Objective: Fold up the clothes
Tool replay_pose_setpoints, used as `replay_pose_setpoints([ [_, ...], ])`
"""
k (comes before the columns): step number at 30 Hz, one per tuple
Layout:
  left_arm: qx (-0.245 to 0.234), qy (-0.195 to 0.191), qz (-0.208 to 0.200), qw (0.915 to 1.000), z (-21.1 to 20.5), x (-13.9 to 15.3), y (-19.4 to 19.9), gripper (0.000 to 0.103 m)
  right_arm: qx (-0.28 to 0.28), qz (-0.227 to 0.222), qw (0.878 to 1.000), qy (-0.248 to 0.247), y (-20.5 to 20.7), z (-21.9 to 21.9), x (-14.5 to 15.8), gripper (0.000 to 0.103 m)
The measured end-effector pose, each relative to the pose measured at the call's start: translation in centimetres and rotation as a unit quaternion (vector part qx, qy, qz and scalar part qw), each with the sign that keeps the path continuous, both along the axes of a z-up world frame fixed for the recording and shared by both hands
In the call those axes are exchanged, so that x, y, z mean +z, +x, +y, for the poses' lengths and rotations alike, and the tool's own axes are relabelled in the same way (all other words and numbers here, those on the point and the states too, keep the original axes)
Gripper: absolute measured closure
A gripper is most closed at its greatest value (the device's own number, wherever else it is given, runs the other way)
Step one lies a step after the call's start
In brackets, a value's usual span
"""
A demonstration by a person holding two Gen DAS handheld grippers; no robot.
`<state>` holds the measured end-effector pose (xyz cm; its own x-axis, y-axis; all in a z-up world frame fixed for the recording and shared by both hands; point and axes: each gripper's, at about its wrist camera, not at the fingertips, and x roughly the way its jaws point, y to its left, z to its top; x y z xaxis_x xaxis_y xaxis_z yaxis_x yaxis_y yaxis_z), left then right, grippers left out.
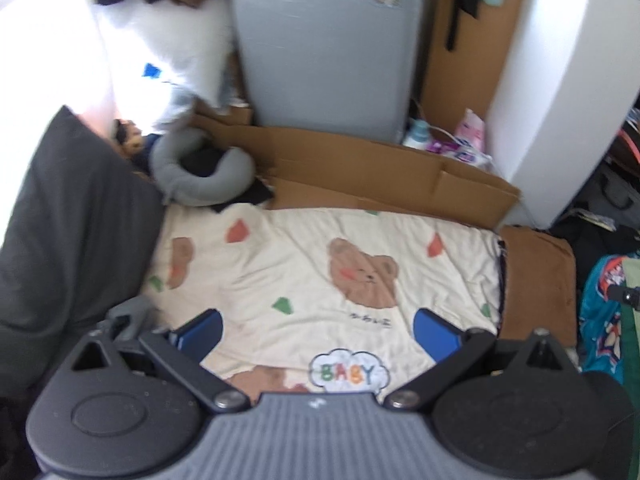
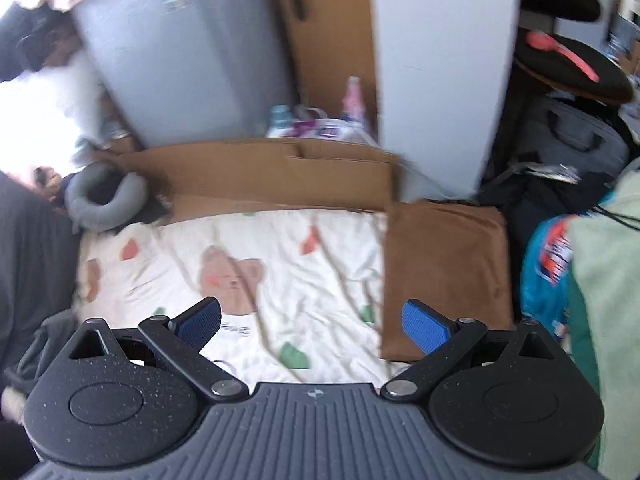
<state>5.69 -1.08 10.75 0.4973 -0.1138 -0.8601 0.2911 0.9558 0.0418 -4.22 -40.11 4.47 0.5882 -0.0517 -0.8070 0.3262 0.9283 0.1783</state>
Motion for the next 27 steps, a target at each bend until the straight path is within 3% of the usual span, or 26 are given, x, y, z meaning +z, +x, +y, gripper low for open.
replay_pose_setpoints([
  [11, 0.073, -0.017, 0.005, 0.9972, 5.3, -3.1, -2.2, 0.000, 0.055, 0.016, 0.998, 0.000, 2.5, 7.3, 0.1, 0.003],
  [14, 0.087, -0.038, 0.011, 0.9954, 5.6, -4.2, -3.1, 0.000, 0.063, 0.023, 0.998, -0.006, 2.7, 9.0, -0.3, 0.003],
  [27, 0.159, -0.036, 0.024, 0.9863, 4.7, -9.6, -5.7, 0.000, 0.113, 0.045, 0.992, -0.036, 3.2, 14.2, -2.4, 0.003],
])
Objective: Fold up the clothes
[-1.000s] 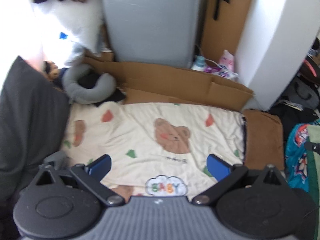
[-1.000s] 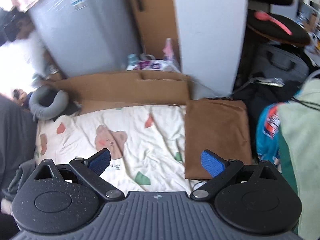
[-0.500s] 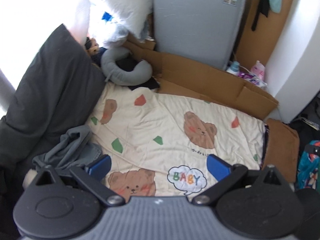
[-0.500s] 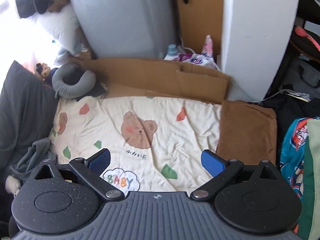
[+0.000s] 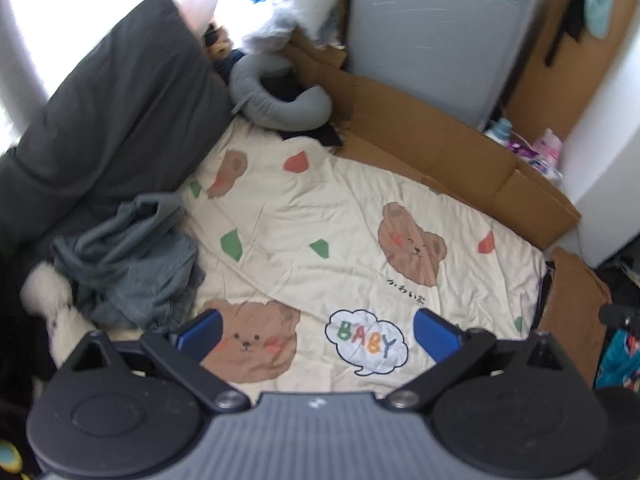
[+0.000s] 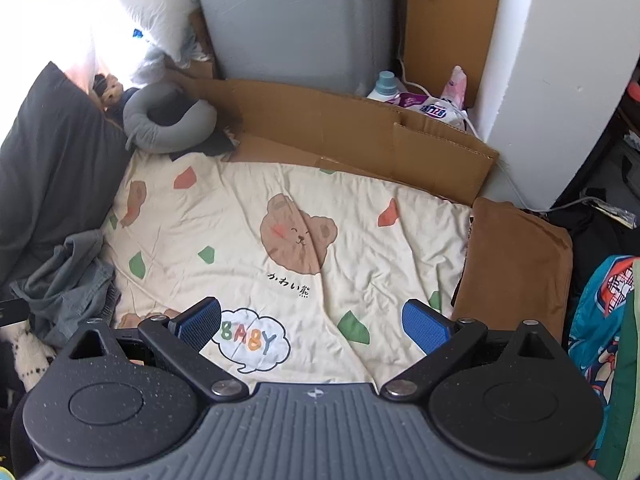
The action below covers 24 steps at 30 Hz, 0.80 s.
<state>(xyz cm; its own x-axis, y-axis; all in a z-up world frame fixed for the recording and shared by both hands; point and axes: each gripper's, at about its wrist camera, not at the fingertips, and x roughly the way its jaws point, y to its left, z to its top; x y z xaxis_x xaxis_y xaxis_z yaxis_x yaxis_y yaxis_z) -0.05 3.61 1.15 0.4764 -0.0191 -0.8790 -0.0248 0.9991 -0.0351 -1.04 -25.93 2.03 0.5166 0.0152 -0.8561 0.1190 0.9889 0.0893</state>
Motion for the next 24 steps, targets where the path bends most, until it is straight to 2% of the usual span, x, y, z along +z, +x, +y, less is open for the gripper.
replay_pose_setpoints([
  [5, -0.003, 0.001, 0.017, 0.9998, -1.4, -1.6, -0.9, 0.000, 0.014, 0.012, 1.000, -0.003, -0.1, 1.1, -1.4, 0.003],
  [9, -0.002, 0.004, 0.000, 1.0000, -2.3, -1.2, -1.4, 0.000, 0.018, 0.013, 1.000, -0.005, -0.4, 1.7, -2.0, 0.003],
  [14, -0.024, -0.003, -0.004, 0.9997, -4.5, -0.9, -2.0, 0.000, 0.023, 0.014, 1.000, -0.014, -1.1, 2.5, -2.3, 0.003],
  [24, -0.056, -0.010, -0.001, 0.9984, -7.7, -2.4, -2.6, 0.000, 0.016, 0.015, 1.000, -0.012, -2.6, 2.7, -2.5, 0.003],
])
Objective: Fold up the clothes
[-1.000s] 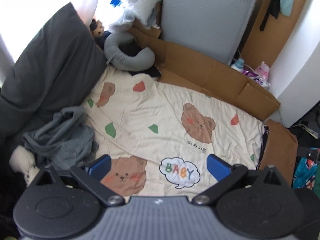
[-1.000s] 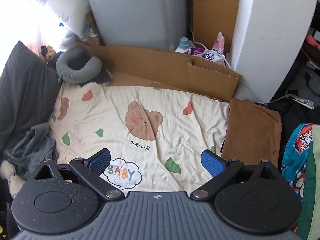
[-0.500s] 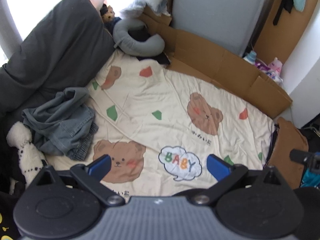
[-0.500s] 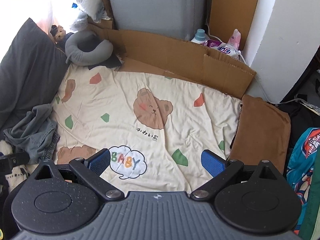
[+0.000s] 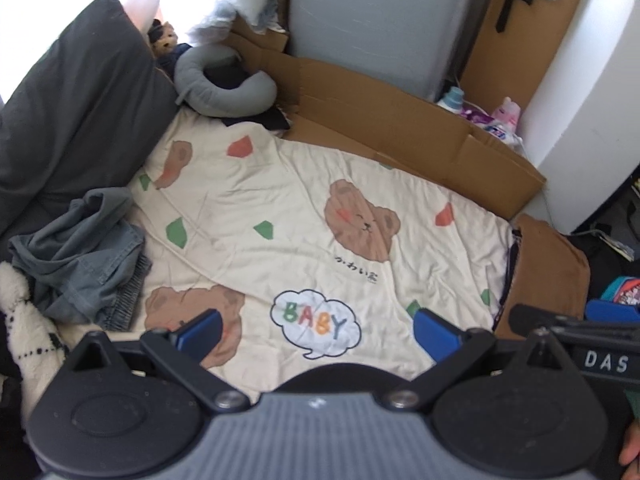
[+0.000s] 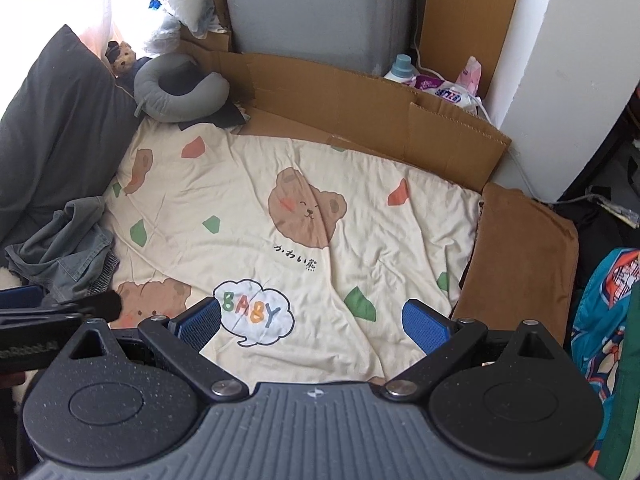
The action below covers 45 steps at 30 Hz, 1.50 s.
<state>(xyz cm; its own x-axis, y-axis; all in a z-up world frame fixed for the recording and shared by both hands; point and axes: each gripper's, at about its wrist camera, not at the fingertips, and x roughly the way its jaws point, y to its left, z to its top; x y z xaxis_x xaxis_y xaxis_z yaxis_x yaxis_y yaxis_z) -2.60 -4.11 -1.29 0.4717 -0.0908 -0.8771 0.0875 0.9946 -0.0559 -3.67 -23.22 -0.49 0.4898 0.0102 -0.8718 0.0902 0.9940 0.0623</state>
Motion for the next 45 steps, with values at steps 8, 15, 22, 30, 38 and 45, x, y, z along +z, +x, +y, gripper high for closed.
replay_pose_setpoints([
  [8, -0.013, 0.011, -0.003, 0.9999, -0.9, -1.2, -0.4, 0.000, -0.007, 0.004, 1.000, 0.000, -0.6, -0.3, -0.4, 0.003],
  [15, 0.000, 0.006, -0.008, 0.9999, -0.4, -1.3, -0.5, 0.001, -0.003, -0.013, 1.000, -0.017, -0.8, 0.2, -0.4, 0.003],
  [22, -0.015, 0.018, -0.009, 0.9997, -0.9, -1.5, -0.4, 0.001, 0.004, -0.007, 1.000, -0.014, -0.5, 0.2, -0.6, 0.003],
  [30, -0.021, 0.005, 0.007, 0.9998, -0.9, -2.1, -0.1, 0.001, -0.001, -0.010, 1.000, -0.014, -0.6, -0.2, -0.5, 0.003],
  [38, -0.017, -0.001, 0.007, 0.9998, -0.5, -2.1, 0.1, 0.001, -0.009, -0.013, 1.000, -0.018, -0.7, -0.3, -0.4, 0.003],
  [45, -0.016, -0.001, 0.003, 0.9999, -0.5, -2.1, 0.0, 0.001, -0.009, -0.010, 1.000, -0.025, -0.6, -0.1, -0.4, 0.003],
])
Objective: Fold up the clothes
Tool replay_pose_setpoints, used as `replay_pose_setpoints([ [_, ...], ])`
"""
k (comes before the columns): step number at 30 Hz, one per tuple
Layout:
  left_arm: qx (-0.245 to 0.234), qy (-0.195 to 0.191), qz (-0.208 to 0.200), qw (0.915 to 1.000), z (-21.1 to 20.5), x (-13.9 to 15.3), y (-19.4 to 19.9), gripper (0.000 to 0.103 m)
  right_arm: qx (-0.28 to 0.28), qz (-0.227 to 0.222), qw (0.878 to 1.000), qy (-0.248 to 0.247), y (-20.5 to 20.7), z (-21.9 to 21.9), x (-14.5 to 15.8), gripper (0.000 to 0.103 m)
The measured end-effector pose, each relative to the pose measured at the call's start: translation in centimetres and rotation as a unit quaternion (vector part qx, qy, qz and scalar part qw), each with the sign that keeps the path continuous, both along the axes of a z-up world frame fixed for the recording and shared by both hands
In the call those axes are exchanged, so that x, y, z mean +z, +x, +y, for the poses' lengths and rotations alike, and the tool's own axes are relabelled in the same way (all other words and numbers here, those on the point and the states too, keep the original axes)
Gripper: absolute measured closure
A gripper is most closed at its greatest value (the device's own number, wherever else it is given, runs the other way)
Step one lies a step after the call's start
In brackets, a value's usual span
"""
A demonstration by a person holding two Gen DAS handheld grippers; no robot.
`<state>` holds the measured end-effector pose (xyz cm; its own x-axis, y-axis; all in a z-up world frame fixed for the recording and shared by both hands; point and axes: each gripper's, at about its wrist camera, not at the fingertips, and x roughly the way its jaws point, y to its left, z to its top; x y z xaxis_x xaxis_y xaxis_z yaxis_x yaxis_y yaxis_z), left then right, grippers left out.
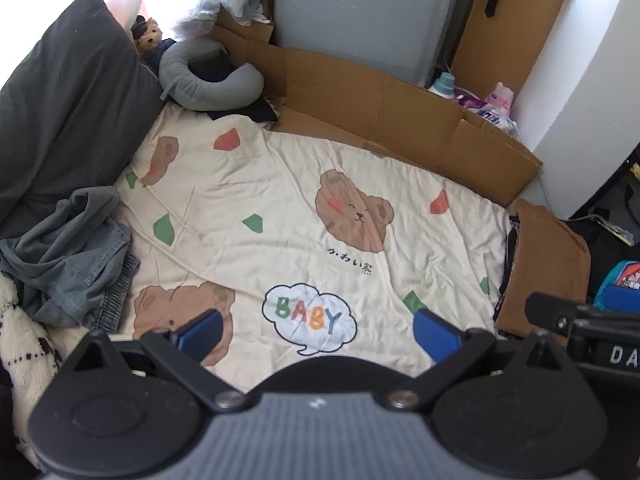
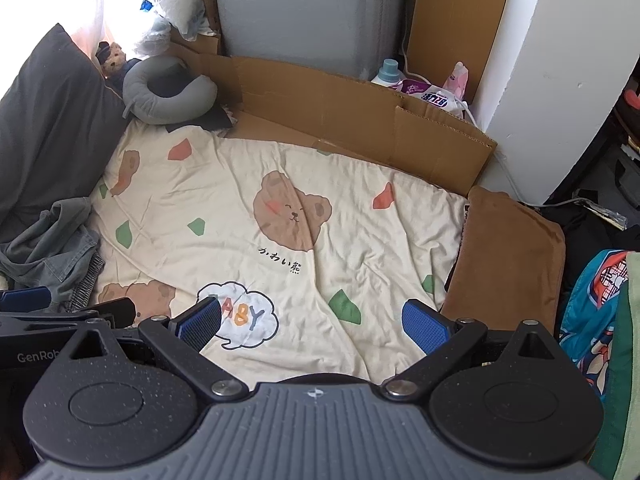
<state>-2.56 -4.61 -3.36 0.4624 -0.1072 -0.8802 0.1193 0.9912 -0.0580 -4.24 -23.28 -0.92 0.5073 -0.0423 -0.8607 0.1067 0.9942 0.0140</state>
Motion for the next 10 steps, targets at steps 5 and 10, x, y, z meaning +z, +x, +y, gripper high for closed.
replay_pose_setpoints([
  [5, -0.002, 0.000, 0.001, 1.0000, 0.02, -0.05, 0.11, 0.001, 0.000, 0.001, 1.000, -0.002, 0.07, -0.16, -0.02, 0.003],
  [10, -0.003, 0.002, 0.001, 1.0000, -0.03, 0.00, 0.09, 0.001, -0.001, 0.001, 1.000, -0.005, 0.10, -0.12, 0.04, 0.003],
])
